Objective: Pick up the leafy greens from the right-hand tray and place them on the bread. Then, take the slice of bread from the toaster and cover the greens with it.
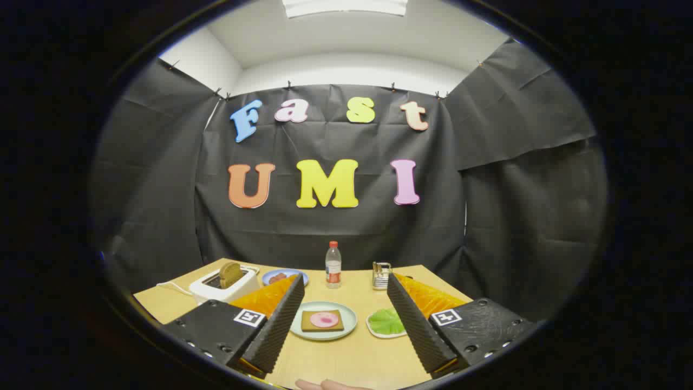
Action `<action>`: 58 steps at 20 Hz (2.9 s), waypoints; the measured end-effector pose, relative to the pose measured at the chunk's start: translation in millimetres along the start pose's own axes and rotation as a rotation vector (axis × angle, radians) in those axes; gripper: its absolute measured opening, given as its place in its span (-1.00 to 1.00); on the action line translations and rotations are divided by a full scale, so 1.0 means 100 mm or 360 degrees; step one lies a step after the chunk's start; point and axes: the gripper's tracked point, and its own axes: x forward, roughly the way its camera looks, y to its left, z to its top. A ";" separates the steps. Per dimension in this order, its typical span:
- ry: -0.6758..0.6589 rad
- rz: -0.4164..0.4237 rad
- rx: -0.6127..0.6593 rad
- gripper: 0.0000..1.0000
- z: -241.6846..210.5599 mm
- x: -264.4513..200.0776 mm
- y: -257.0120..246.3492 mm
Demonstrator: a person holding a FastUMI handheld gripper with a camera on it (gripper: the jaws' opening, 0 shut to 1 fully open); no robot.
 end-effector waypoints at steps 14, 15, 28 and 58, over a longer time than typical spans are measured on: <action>-0.0013 -0.0023 -0.0025 0.90 0.05 -0.02 -0.19; -0.0017 -0.0022 -0.0018 0.90 0.06 -0.01 -0.21; 0.0112 -0.0102 -0.0016 0.91 -0.33 0.81 -1.12; 0.1325 -0.0073 0.0128 -0.11 -2.74 2.70 -1.61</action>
